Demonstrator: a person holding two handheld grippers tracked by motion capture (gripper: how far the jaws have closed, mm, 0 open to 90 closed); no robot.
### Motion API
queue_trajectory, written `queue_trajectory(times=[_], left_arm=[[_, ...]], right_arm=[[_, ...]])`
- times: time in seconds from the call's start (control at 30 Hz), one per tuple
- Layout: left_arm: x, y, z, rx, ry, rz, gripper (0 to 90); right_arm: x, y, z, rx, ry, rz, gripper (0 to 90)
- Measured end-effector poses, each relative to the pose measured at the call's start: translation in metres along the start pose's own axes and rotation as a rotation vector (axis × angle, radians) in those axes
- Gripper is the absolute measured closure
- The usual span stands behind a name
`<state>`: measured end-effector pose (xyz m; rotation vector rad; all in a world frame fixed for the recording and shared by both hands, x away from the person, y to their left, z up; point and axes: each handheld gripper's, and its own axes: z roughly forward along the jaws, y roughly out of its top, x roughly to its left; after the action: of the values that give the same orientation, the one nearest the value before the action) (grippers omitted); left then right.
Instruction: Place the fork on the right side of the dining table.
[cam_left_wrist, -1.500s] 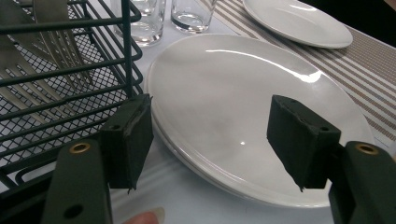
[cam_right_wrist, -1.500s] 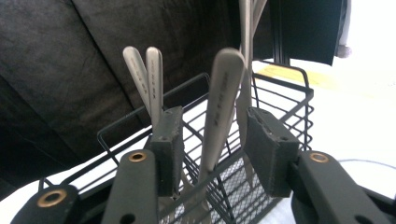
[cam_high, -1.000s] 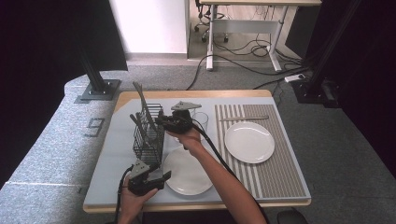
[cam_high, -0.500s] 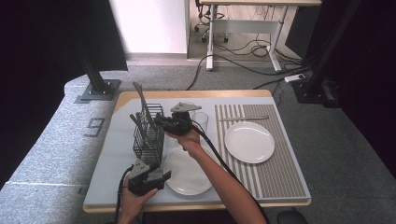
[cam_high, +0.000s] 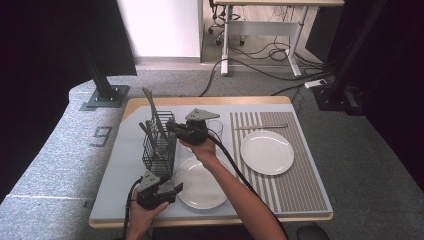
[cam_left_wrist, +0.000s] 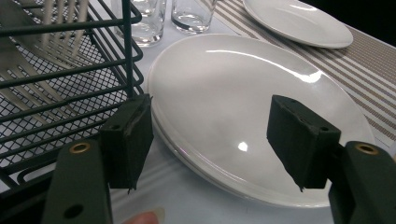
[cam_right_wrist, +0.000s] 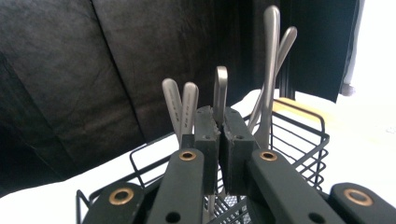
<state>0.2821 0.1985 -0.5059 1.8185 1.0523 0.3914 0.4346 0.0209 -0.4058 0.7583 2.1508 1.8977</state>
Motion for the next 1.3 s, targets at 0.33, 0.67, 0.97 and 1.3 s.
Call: queue_trajectory(times=[0.33,0.67,0.97,1.3], left_arm=[[-0.001,0.000,0.001,0.004,0.000,0.003,31.3],[-0.001,0.000,0.001,0.006,0.001,0.001,31.3],[-0.002,0.000,0.002,0.008,0.000,0.002,31.3],[-0.004,-0.001,0.004,0.015,-0.003,0.007,31.3]], right_arm=[[0.005,0.008,-0.014,-0.041,0.006,0.001,86.6],[0.009,0.017,-0.028,-0.096,0.012,-0.004,86.6],[0.012,0.023,-0.040,-0.130,0.013,-0.006,86.6],[0.007,0.029,-0.056,-0.178,0.012,0.038,86.7]])
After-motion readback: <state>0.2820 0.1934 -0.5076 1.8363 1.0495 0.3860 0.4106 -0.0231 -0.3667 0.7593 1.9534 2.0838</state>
